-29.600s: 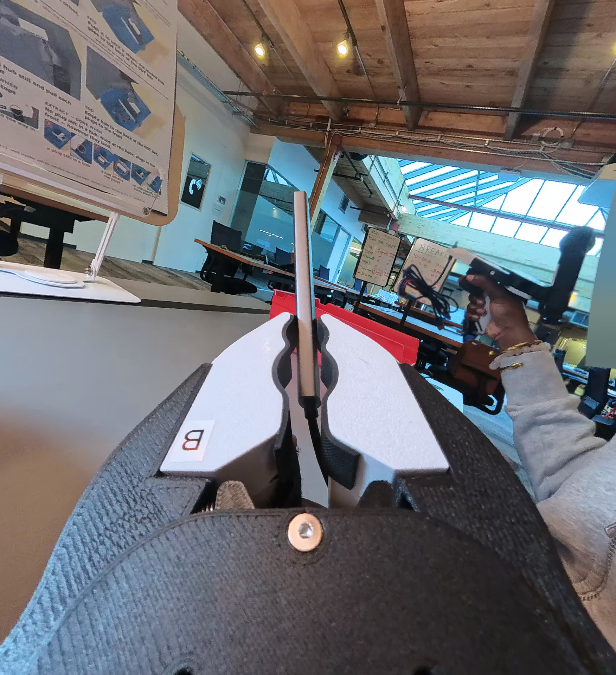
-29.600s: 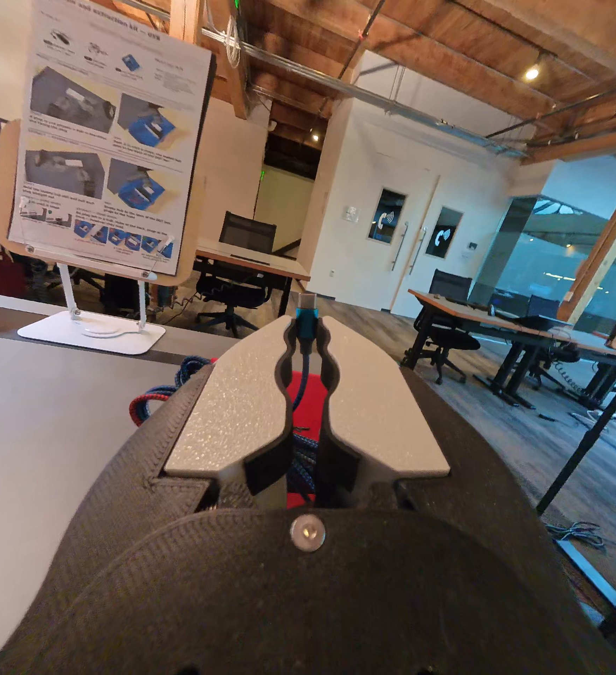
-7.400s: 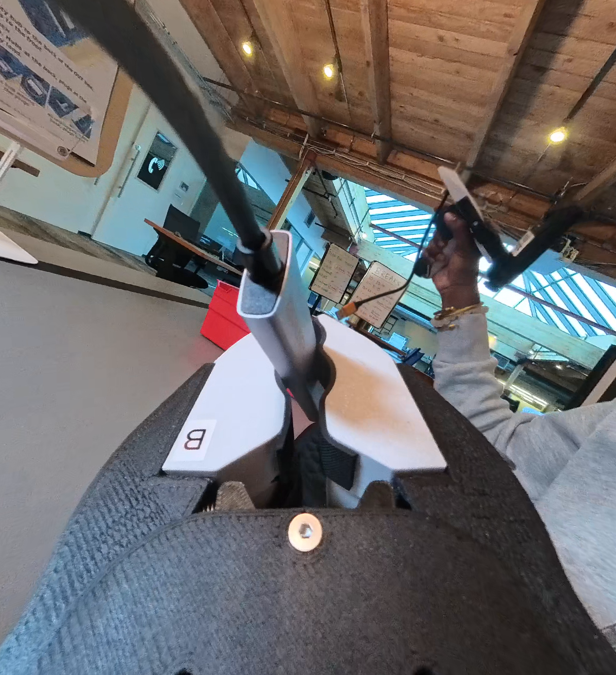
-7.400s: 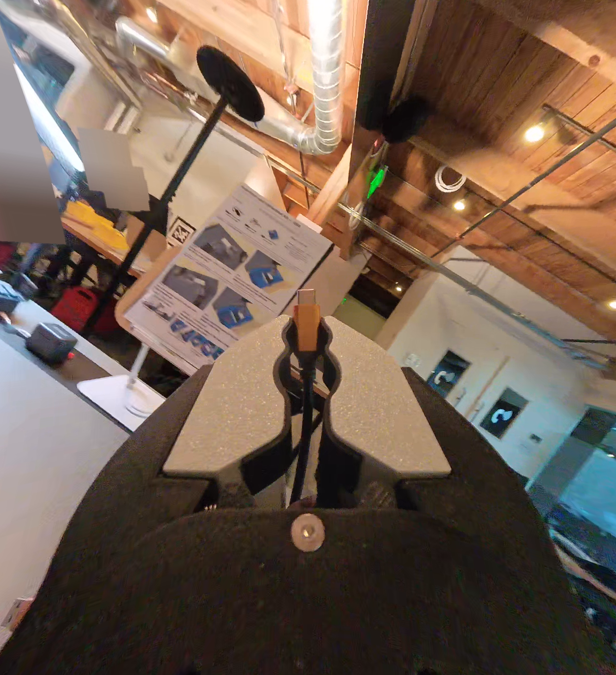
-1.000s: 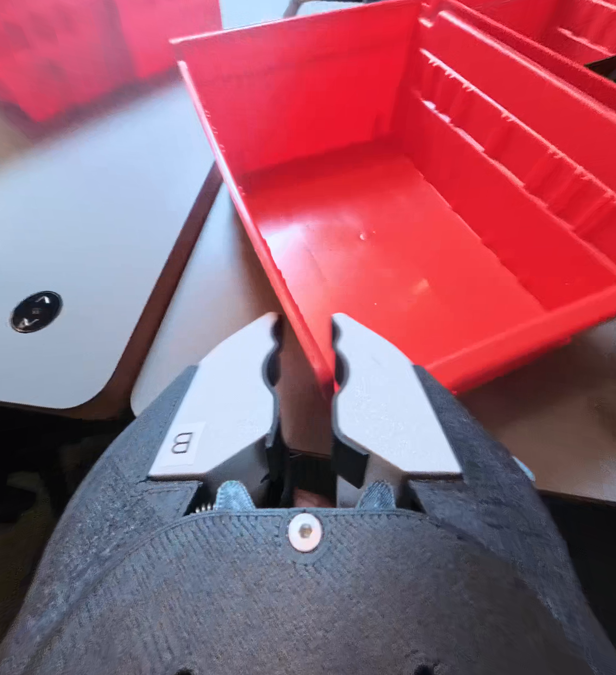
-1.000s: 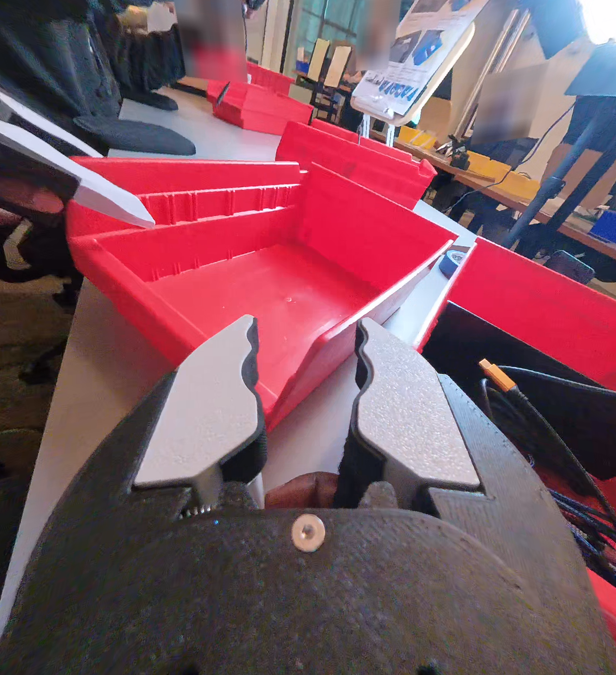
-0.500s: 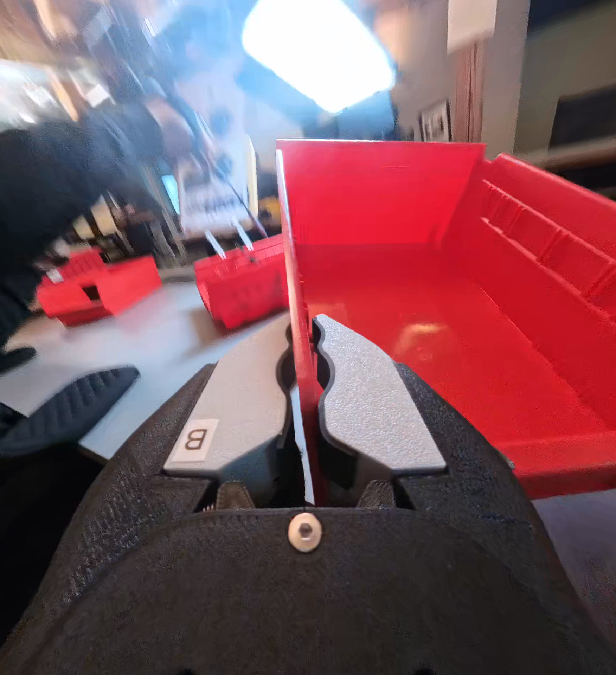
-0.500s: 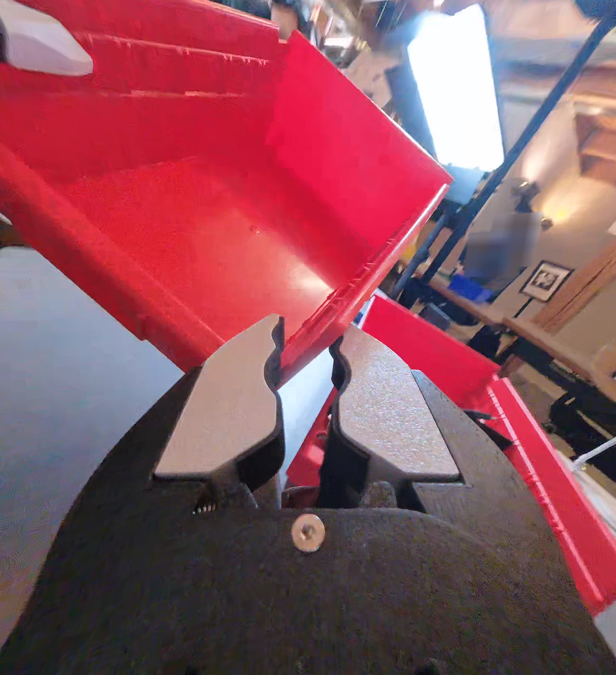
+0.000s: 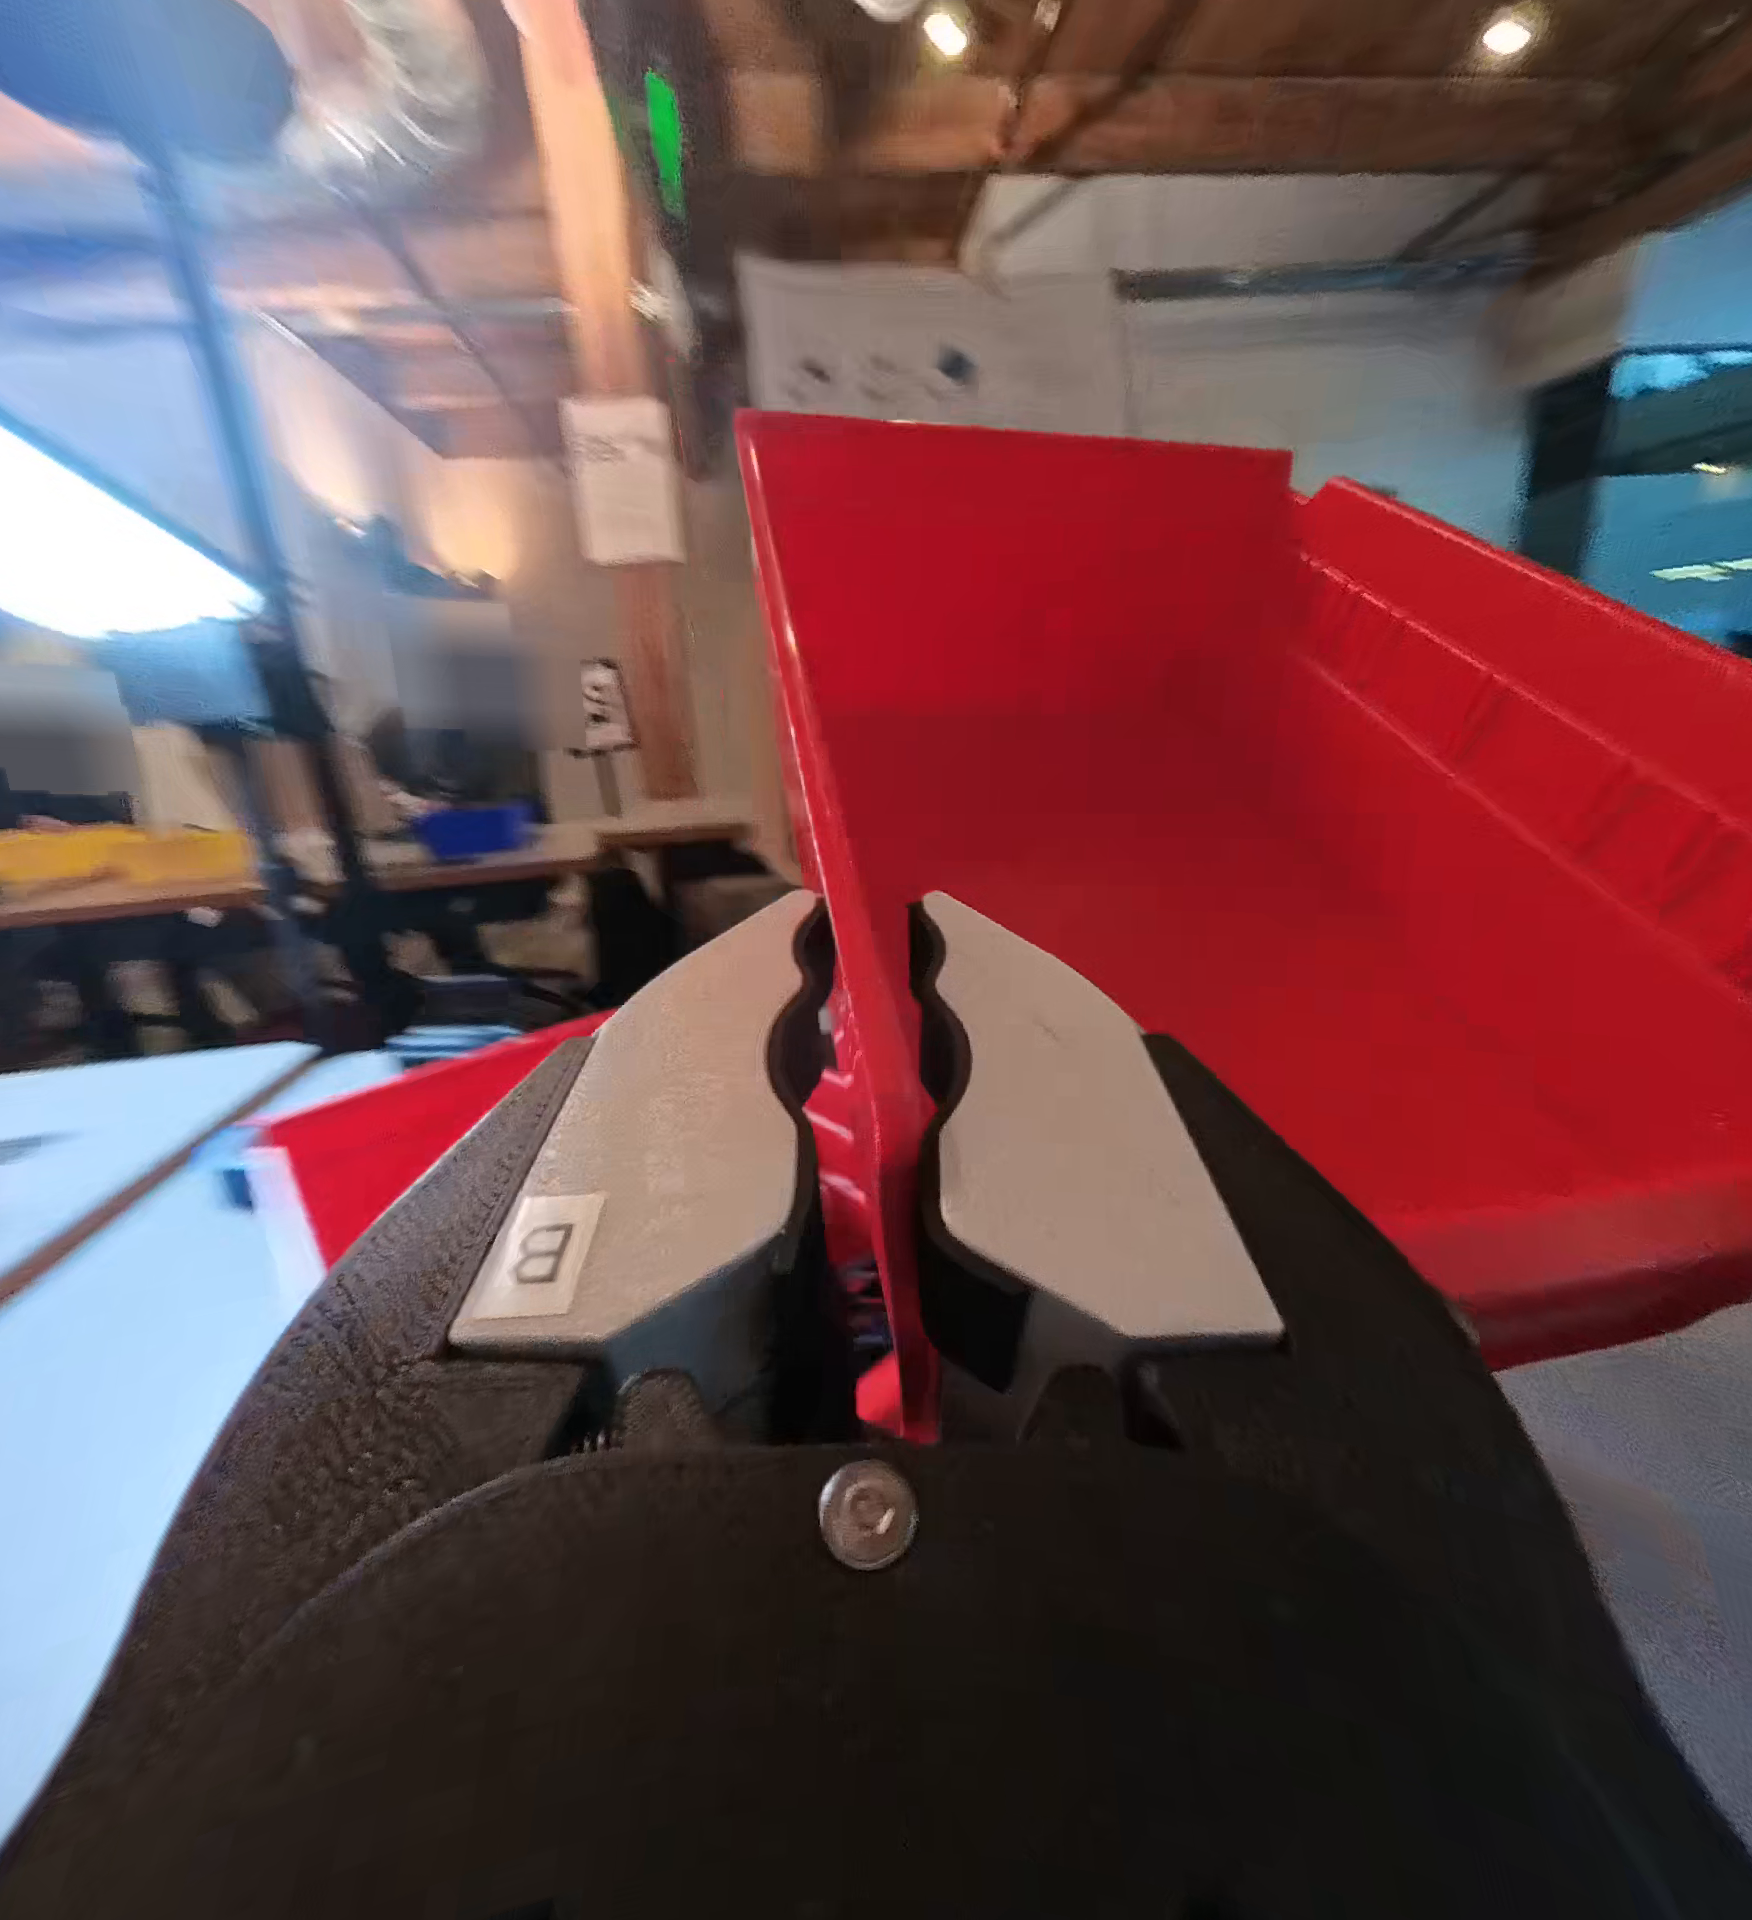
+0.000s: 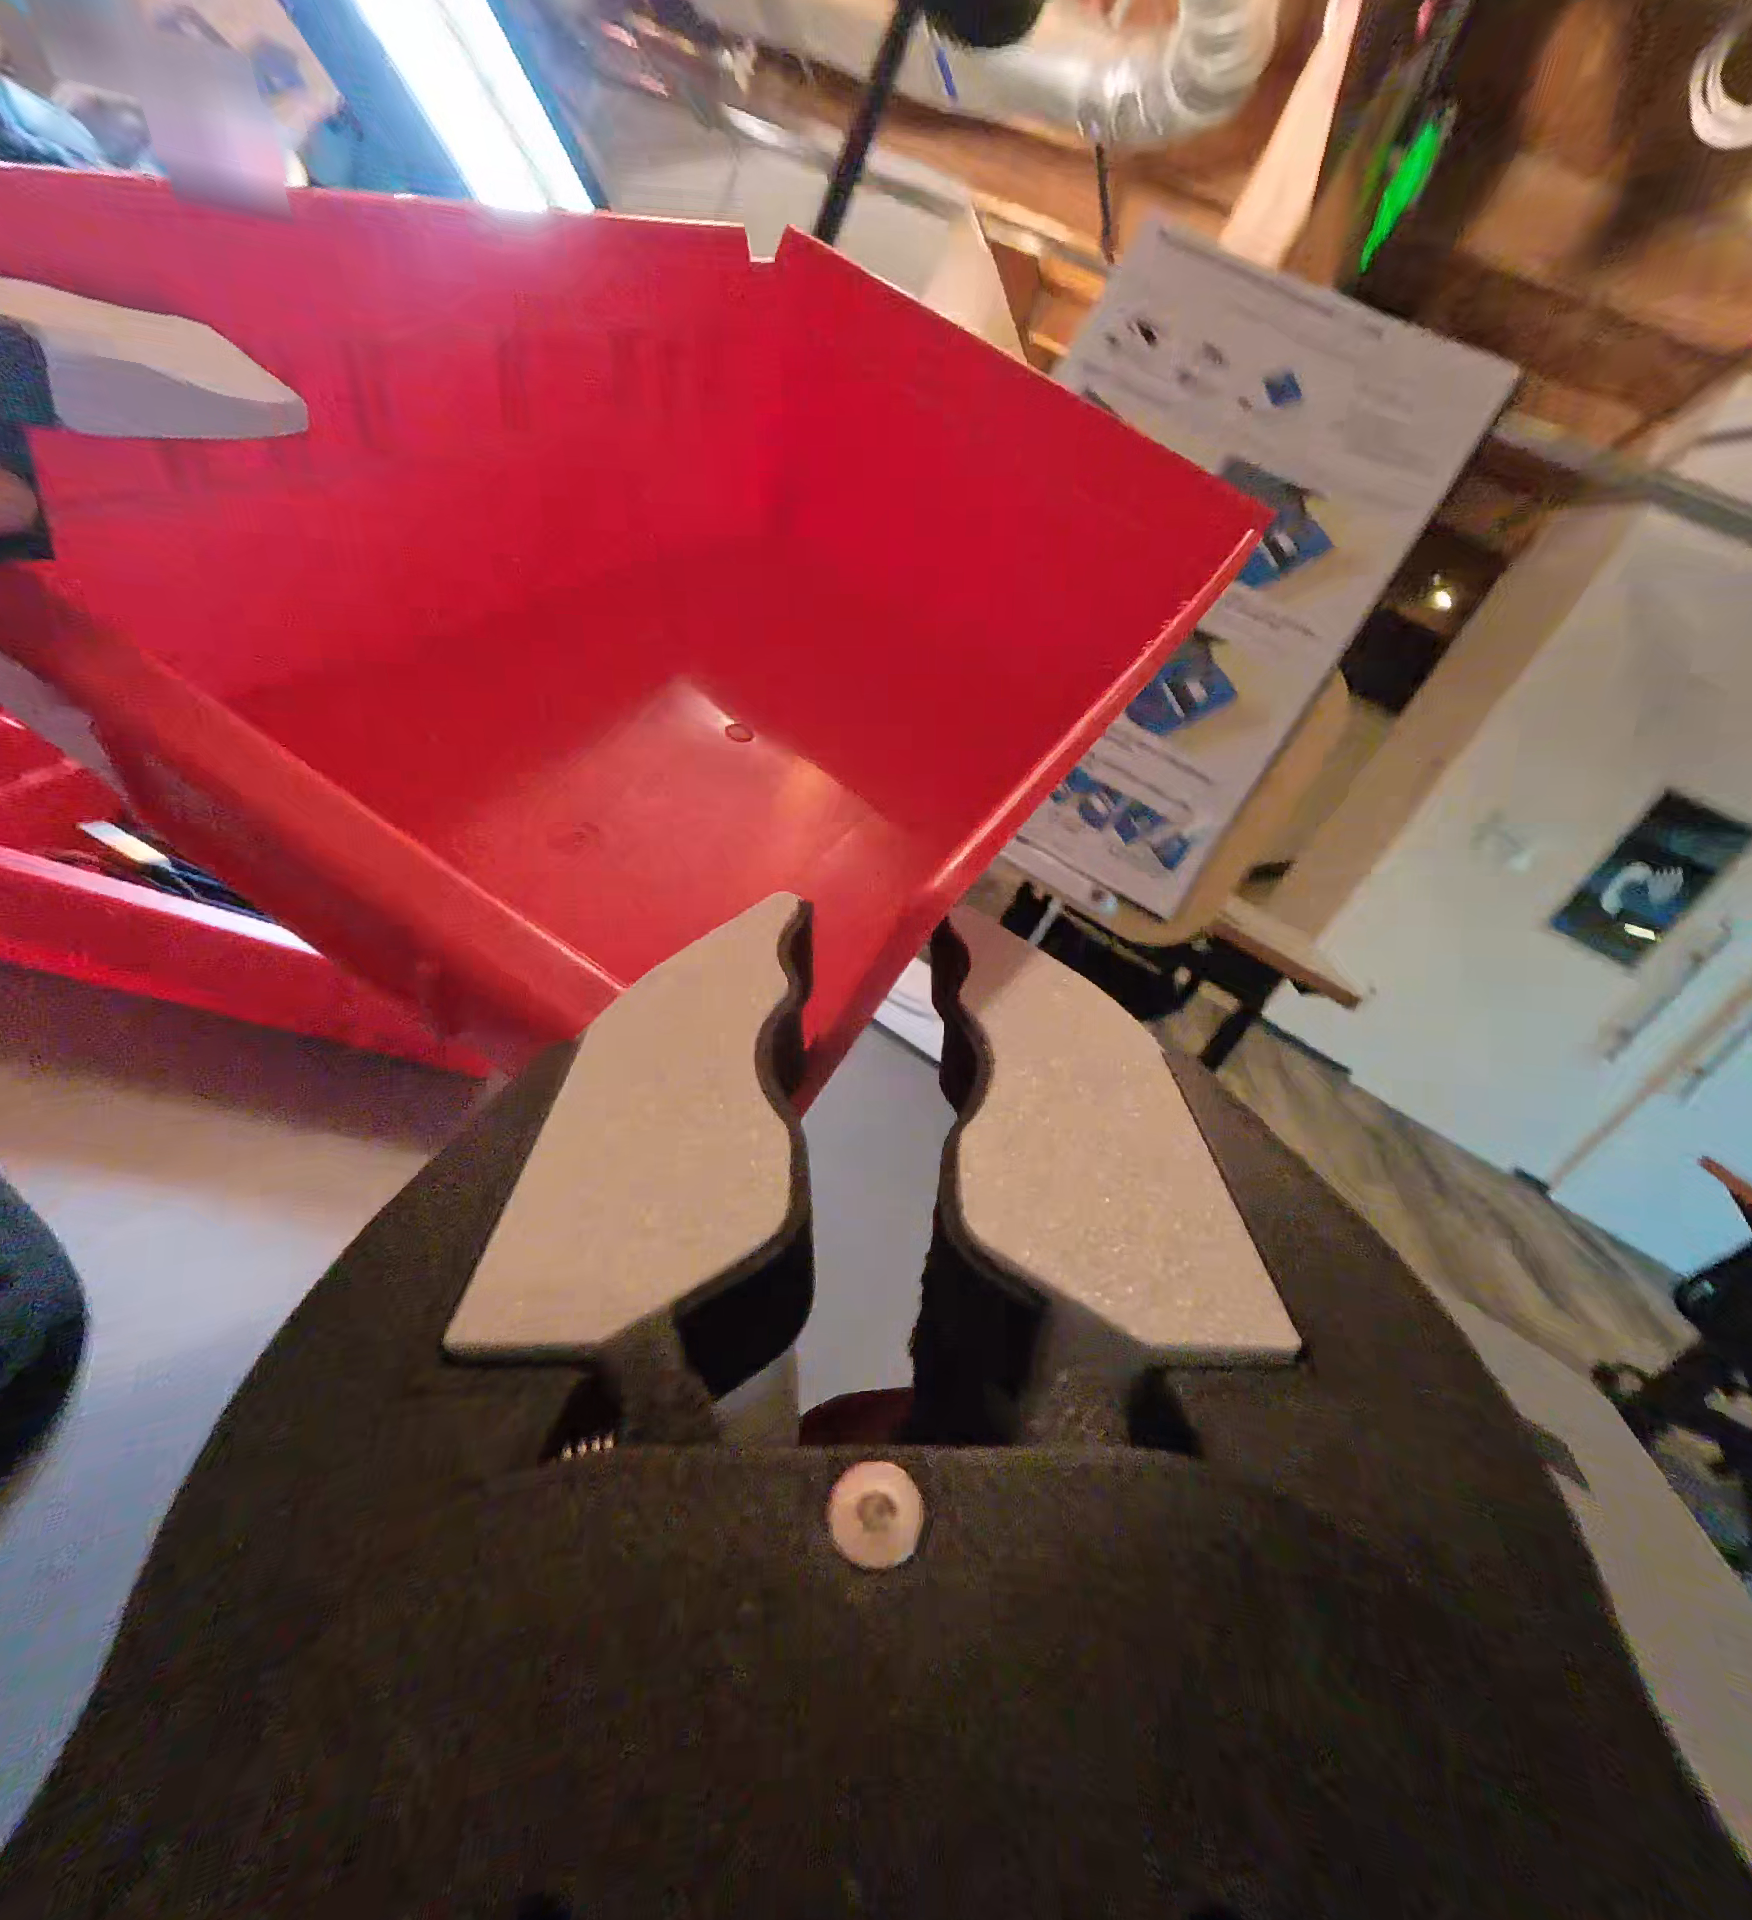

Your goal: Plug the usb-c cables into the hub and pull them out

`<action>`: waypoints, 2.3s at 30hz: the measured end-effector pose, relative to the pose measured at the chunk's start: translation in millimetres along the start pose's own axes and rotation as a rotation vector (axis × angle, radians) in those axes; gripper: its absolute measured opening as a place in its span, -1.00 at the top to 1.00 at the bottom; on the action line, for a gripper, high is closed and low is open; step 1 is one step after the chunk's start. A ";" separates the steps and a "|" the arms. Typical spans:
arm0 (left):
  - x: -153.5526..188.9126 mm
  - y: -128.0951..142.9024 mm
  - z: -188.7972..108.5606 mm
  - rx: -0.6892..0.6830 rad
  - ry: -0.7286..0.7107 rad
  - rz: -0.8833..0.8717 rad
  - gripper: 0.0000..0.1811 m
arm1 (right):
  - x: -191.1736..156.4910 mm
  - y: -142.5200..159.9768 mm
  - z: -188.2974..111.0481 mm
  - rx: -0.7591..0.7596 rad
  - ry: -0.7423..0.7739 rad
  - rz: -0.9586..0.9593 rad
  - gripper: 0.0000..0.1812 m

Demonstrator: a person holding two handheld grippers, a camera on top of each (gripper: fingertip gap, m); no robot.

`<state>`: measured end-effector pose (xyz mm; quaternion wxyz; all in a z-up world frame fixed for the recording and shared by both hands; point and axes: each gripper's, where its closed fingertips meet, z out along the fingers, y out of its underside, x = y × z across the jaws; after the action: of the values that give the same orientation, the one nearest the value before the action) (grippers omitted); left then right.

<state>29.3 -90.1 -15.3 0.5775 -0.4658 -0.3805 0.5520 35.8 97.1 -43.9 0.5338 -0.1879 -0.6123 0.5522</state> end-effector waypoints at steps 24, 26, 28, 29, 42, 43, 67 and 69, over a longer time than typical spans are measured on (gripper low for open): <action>169.7 133.2 45.4 -0.442 0.553 0.105 -0.02 | 164.4 120.4 -63.9 -0.175 0.237 0.085 0.22; 138.1 134.8 29.7 -0.465 0.514 0.213 -0.02 | 131.9 114.7 -59.3 -0.244 0.051 -0.006 0.20; 100.4 150.0 18.5 -0.549 0.452 0.364 -0.01 | 84.9 131.5 -54.9 -0.420 -0.175 -0.087 0.17; 83.0 160.1 13.7 -0.601 0.430 0.441 0.02 | 64.4 143.0 -52.5 -0.503 -0.254 -0.141 0.14; -54.8 230.4 -6.0 -0.955 0.257 0.826 0.58 | 48.1 226.9 -42.2 -0.891 -0.208 -0.507 0.51; -62.6 229.6 -10.3 -0.950 0.263 0.823 0.57 | 57.2 230.3 -47.3 -0.902 -0.190 -0.508 0.51; -178.5 210.5 -101.1 -0.944 0.278 0.850 0.52 | 202.7 266.4 -194.5 -0.898 0.146 -0.464 0.46; -179.7 210.1 -102.2 -0.948 0.265 0.854 0.52 | 207.6 265.3 -202.2 -0.904 0.190 -0.449 0.44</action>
<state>49.1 -289.5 -231.4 0.0815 -0.8445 -0.2897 0.4430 39.9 448.3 -220.2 0.5580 -0.3130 -0.7639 0.0844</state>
